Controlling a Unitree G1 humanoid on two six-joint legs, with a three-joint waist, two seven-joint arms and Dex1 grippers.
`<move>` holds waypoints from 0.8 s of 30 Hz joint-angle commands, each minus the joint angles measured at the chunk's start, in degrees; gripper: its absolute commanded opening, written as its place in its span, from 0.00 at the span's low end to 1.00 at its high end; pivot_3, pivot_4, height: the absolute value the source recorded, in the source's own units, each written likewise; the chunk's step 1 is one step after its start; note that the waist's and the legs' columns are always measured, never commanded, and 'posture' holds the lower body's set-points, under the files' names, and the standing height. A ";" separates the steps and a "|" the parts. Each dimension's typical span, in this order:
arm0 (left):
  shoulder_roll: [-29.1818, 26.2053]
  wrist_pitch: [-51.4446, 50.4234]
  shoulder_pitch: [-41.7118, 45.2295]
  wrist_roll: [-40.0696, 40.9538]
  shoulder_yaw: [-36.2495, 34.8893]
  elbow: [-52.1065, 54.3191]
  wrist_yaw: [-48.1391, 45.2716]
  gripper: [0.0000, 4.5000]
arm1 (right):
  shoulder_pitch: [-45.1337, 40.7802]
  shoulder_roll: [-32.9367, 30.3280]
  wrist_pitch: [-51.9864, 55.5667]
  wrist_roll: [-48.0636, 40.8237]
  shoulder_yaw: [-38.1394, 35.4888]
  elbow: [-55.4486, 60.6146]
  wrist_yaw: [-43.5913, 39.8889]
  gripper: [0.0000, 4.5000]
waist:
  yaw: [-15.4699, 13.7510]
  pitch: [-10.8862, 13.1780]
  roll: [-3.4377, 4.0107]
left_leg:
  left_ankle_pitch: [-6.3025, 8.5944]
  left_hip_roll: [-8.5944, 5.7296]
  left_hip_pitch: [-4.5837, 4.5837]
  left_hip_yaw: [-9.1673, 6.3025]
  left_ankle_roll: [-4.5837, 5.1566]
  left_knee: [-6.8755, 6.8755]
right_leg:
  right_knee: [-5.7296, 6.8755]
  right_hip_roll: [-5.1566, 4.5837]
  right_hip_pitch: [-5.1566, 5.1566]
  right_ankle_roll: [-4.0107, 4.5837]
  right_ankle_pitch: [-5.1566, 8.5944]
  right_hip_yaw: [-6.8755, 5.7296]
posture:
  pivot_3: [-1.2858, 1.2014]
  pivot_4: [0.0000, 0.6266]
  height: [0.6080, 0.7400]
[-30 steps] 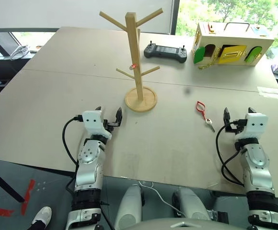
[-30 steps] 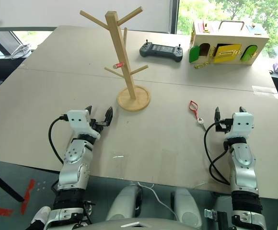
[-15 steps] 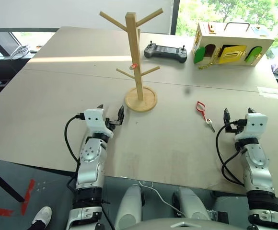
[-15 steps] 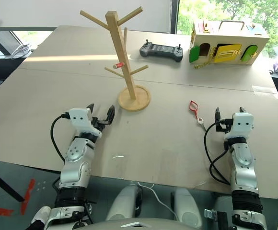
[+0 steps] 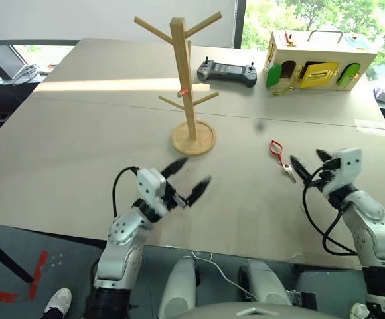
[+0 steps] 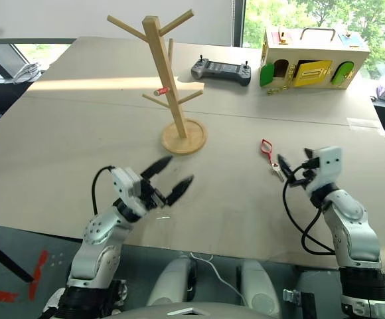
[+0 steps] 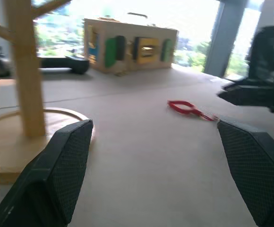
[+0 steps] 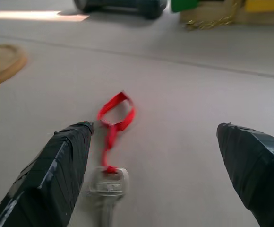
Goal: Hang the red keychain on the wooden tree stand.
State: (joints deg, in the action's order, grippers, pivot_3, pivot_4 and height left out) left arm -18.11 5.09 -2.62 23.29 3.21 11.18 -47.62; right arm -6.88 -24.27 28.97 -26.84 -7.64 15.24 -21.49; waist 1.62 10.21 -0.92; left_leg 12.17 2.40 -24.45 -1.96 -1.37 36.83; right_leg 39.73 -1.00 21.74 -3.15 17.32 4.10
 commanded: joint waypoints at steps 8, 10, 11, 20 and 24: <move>0.26 5.14 3.76 3.12 -0.30 -3.00 -7.50 0.97 | -8.04 6.83 15.61 5.41 6.16 10.17 15.75 1.00 | 0.40 0.00 -0.01 | 0.00 0.00 -0.11 -0.02 0.00 0.01 | -0.06 0.00 0.07 -0.01 0.00 -0.04 | 0.52 0.24 1.00; 0.51 5.48 3.85 2.84 -0.13 -3.29 -7.80 0.97 | -8.30 8.08 16.23 7.05 6.11 9.45 17.84 1.00 | 0.41 0.00 -0.01 | 0.00 0.00 -0.13 -0.03 0.00 0.01 | -0.06 0.00 0.08 -0.01 0.00 -0.04 | 0.52 0.24 1.00; 0.61 5.61 3.82 2.70 -0.05 -3.37 -7.94 0.97 | -8.22 8.44 16.30 7.97 6.21 8.94 18.60 1.00 | 0.35 0.00 -0.01 | 0.00 -0.01 -0.15 -0.04 0.00 0.01 | -0.06 -0.01 0.08 -0.01 0.00 -0.05 | 0.52 0.24 1.00; 1.42 5.43 3.83 2.08 -0.14 -3.15 -7.12 0.97 | -6.65 9.68 15.46 11.33 6.59 7.06 18.41 1.00 | 0.62 0.00 -0.01 | 0.00 0.00 -0.14 -0.03 0.00 0.00 | -0.06 0.00 0.09 -0.01 0.00 -0.05 | 0.52 0.24 1.00; 1.28 5.22 3.81 2.13 -0.29 -2.83 -6.91 0.97 | -6.12 9.74 15.00 12.26 7.21 5.80 17.45 1.00 | 0.65 0.00 -0.01 | 0.00 0.00 -0.14 -0.03 0.00 0.00 | -0.06 0.00 0.09 -0.01 0.00 -0.05 | 0.52 0.24 1.00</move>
State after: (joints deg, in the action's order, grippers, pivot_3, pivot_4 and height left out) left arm -16.79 9.43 1.19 24.95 3.01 7.00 -54.71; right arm -12.88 -14.47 44.87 -15.36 -0.55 20.58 -3.52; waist 2.27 10.21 -0.93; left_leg 12.17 2.40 -24.59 -1.99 -1.37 36.84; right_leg 39.68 -1.00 21.84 -3.17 17.32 4.05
